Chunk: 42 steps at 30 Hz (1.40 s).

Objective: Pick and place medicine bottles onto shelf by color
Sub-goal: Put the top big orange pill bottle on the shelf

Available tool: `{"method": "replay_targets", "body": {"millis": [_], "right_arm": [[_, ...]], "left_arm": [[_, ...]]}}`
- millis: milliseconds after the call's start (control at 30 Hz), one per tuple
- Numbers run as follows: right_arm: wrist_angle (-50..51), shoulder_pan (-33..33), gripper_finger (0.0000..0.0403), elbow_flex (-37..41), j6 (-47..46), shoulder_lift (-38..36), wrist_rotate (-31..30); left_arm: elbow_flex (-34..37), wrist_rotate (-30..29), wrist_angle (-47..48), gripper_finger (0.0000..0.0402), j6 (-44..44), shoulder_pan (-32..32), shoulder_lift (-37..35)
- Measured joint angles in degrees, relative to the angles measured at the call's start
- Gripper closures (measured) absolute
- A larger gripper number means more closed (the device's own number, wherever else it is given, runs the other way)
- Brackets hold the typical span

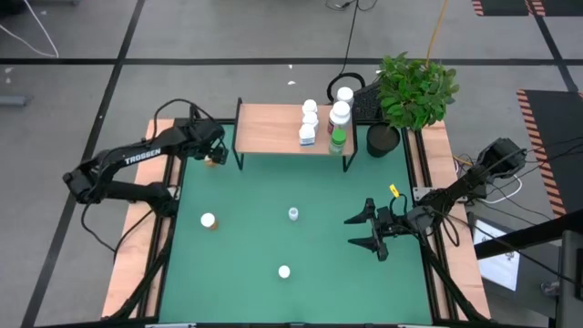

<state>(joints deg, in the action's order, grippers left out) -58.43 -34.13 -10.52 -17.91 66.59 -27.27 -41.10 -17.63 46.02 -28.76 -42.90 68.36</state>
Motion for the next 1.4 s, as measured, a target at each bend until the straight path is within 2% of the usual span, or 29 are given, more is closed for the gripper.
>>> {"method": "replay_targets", "body": {"millis": [267,667,867,1033,1167,1300,1400], "right_arm": [[0.01,0.02,0.0126,0.00,0.13,0.00,-0.22],[-0.01,0.04,0.0126,0.00,-0.04,0.00,-1.46],[0.01,0.04,0.0126,0.00,0.10,0.00,-1.45],[0.06,0.04,0.0126,0.00,0.13,0.00,-1.46],[0.03,0.04,0.0126,-0.01,0.15,0.00,-1.49],[0.24,0.04,0.0126,0.00,0.70,0.00,-1.49],[0.62,0.04,0.0126,0.00,0.69,0.00,-1.51]], "left_arm": [[6.10,1.32,-5.42,0.0080,2.44,-3.18,0.04],[6.16,2.78,-8.41,0.0183,4.31,-3.21,0.02],[5.46,4.44,-6.25,0.0196,4.15,-3.21,-0.04],[-0.05,5.68,3.77,0.0178,5.39,-1.93,-0.02],[-6.26,5.66,12.14,0.0189,4.71,0.70,-0.02],[-13.23,5.66,16.84,0.0197,4.00,4.31,-0.02],[-19.57,5.64,19.72,0.0185,2.82,6.53,-0.02]]}}
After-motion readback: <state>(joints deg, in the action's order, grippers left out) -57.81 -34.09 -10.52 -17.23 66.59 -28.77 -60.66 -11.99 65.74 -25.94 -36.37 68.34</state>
